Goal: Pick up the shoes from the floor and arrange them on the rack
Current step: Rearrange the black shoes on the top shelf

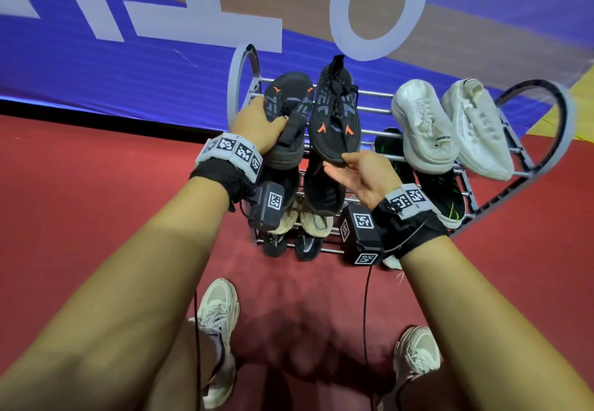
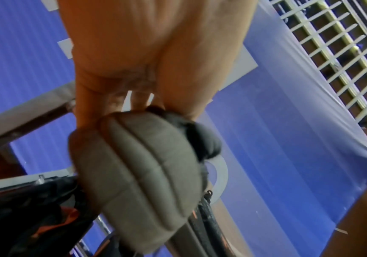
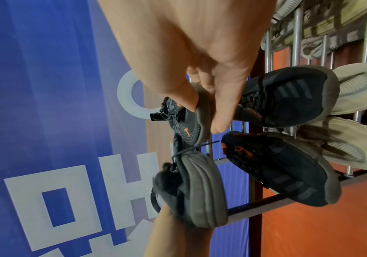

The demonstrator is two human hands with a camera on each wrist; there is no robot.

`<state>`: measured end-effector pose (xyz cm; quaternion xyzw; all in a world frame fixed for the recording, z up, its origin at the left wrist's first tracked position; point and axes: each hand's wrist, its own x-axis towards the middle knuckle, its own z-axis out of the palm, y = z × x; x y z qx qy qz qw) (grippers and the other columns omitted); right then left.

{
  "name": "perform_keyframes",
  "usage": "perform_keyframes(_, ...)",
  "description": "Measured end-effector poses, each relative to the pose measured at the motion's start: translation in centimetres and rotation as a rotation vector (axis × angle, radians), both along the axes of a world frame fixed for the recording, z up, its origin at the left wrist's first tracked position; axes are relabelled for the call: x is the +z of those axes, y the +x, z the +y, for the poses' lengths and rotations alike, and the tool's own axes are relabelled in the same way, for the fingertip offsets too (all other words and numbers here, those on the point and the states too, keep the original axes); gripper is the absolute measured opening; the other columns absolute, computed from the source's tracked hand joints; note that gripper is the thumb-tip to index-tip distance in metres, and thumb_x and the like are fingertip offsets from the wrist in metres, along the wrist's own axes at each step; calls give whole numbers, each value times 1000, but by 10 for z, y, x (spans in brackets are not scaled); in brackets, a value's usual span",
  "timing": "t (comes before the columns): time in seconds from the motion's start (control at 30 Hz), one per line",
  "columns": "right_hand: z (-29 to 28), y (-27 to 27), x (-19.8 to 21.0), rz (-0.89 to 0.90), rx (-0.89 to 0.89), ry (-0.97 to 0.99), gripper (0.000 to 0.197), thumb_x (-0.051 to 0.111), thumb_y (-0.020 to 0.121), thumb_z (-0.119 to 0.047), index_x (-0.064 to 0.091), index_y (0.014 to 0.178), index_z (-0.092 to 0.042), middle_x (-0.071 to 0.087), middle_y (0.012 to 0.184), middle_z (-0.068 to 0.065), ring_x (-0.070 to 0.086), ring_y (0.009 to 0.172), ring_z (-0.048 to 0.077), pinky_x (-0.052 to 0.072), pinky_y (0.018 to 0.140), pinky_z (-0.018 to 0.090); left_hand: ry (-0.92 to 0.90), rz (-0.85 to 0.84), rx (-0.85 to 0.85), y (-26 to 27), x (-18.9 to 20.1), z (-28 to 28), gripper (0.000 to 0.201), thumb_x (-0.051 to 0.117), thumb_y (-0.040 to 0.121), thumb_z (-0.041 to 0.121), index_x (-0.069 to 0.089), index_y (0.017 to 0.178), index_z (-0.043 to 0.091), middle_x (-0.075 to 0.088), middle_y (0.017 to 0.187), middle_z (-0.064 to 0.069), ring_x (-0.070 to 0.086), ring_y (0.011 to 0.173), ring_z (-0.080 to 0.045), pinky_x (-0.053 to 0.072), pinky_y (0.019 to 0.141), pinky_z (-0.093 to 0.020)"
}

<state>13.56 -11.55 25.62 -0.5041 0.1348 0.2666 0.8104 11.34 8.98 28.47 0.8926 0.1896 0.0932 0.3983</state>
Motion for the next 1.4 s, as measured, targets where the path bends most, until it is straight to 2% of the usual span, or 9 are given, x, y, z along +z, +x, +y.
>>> perform_keyframes(0.1,-3,-6,0,1,-9,7,27,44,96,3,48,123,9,66,105,22,71,93,32,61,75,37,55,-45,-112,-13,-2,-2,62,51,92,51,34,147,27,54,138,-7,52,124,-27,44,103,-47)
perform_keyframes(0.2,-4,-11,-2,-20,-3,-46,26,47,96,-2,52,120,7,68,96,19,71,94,30,60,82,39,38,27,-227,-28,-6,-4,73,61,67,79,53,128,41,58,127,-3,57,116,-23,47,100,-45)
perform_keyframes(0.43,-2,-13,0,-36,-14,-30,10,48,97,-5,56,100,0,67,94,15,69,95,30,58,85,38,269,-20,-123,-29,-18,-14,66,84,67,41,59,124,21,57,116,-4,56,109,-26,47,92,-36)
perform_keyframes(0.6,1,-8,-3,-31,-28,23,26,59,95,-12,57,118,1,69,111,18,70,98,28,60,80,35,298,-85,-77,-17,-17,-16,54,79,74,40,61,120,18,57,114,-3,57,105,-25,48,87,-37)
perform_keyframes(0.77,6,-5,0,3,-58,52,29,50,95,3,52,124,7,68,110,20,71,91,27,60,67,32,371,-32,-60,-11,-22,-21,56,78,75,42,57,122,19,53,119,-6,55,109,-29,48,90,-43)
perform_keyframes(0.9,3,-10,1,-30,-67,110,31,44,94,9,50,124,9,66,115,22,69,98,30,61,73,36,381,-4,-90,-12,-20,-17,62,75,75,47,53,126,19,52,122,-6,52,114,-30,49,90,-46)
perform_keyframes(1.1,-16,-22,17,-186,-44,132,22,44,93,12,51,109,1,65,114,22,65,107,34,57,88,46,392,-348,-158,-28,4,-24,42,61,89,36,56,125,14,54,130,-1,50,122,-21,43,103,-41)
perform_keyframes(1.27,-44,-33,31,-303,88,2,24,46,94,8,52,113,-4,66,114,17,67,104,31,58,85,43,436,-578,-286,-48,24,-45,42,55,94,26,53,133,11,49,142,-3,38,138,-19,30,116,-33)
perform_keyframes(1.4,-64,-44,35,-473,183,-211,28,49,92,7,52,116,-9,67,98,12,68,85,28,60,74,38,617,-543,-389,-55,37,-54,52,56,94,24,43,143,11,37,153,-5,21,147,-26,16,122,-43)
